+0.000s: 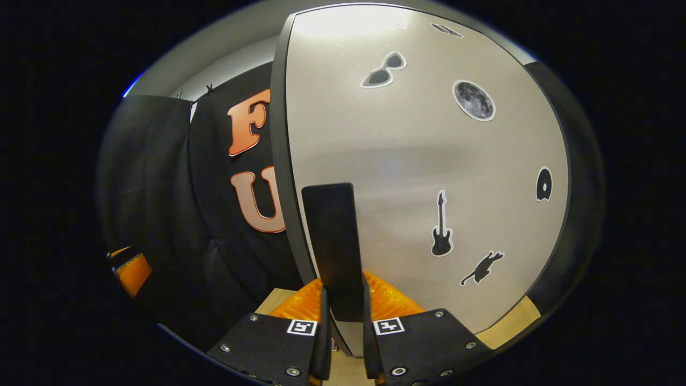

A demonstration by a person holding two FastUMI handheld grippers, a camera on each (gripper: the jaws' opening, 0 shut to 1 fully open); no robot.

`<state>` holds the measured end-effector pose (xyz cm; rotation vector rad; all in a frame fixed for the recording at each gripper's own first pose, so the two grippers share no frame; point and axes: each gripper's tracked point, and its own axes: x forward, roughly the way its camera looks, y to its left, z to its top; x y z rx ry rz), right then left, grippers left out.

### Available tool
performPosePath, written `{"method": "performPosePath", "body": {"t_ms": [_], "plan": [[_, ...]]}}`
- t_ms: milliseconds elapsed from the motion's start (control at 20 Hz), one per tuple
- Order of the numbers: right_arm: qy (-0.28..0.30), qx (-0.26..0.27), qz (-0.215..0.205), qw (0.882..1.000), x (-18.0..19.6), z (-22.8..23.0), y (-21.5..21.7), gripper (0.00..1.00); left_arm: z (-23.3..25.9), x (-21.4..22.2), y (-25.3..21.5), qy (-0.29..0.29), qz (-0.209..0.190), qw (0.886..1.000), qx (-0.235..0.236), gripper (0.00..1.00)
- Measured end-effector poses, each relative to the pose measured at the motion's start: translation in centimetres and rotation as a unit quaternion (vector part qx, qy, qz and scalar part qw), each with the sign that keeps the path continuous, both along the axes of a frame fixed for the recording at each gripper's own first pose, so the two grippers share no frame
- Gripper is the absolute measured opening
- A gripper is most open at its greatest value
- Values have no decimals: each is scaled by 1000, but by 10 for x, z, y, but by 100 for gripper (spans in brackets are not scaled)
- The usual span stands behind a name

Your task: Open the cabinet door with the right hand, grasp the bottle in the cabinet with the left hand and place it on the coaster, then close the cabinet door with the right hand.

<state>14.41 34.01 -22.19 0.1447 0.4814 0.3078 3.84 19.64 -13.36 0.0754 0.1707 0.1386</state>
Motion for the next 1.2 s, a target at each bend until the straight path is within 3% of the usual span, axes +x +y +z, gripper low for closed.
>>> {"method": "performPosePath", "body": {"t_ms": [200,400,900,1200], "plan": [[-2,3,15,1000,-4,1,-1,22,0,16,-1,-10,-4,1000,-4,100],[-3,7,38,999,-16,5,-5,22,-1,31,-10,-9,-15,1000,-10,96],[18,39,127,991,-43,17,-24,22,7,28,-58,-17,-22,1000,-7,100],[27,66,156,985,-56,24,-41,22,12,31,-102,-23,-25,999,-6,96]]}}
